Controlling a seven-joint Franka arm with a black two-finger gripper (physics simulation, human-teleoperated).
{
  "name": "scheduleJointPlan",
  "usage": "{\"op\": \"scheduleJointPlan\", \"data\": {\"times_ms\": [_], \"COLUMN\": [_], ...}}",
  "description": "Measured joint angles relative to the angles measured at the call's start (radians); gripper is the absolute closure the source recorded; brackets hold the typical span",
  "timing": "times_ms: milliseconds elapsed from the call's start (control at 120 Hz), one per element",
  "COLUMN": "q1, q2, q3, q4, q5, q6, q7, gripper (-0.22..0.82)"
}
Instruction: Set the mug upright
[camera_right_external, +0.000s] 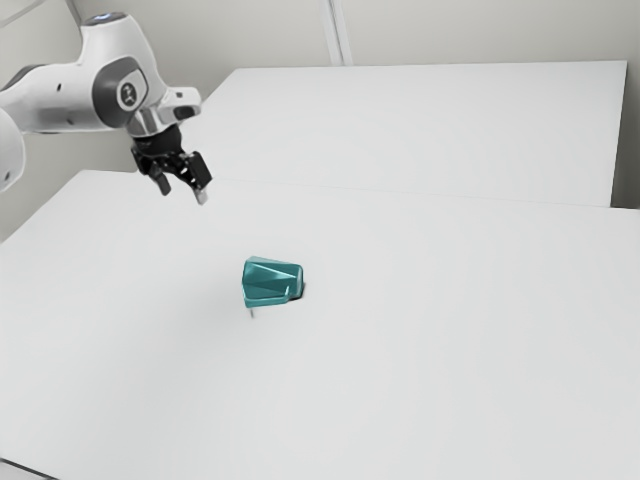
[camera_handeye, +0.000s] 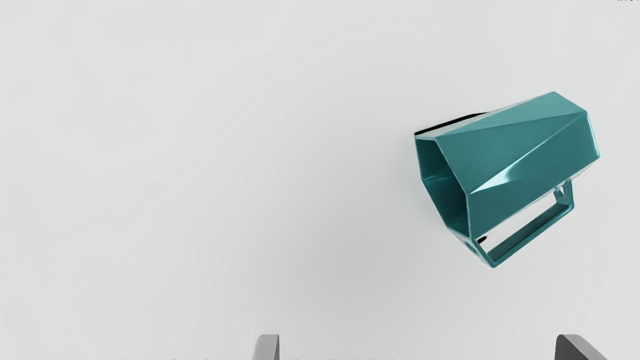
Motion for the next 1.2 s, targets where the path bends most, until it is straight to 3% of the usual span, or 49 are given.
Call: {"op": "scheduleJointPlan", "data": {"times_ms": [133,567,1200], "q1": [-0.007,0.030,0.017], "q2": [-0.006,0.003,0.158], "q3": [0.055,0.087,0.111], "q4": [-0.064,-0.282,-0.314], "q5": [-0.070,-0.465,-0.853], "q6": [0.031,0.098,0.133], "q7": [0.004,0.025,0.165], "gripper": [0.00,0.00,0.00]}}
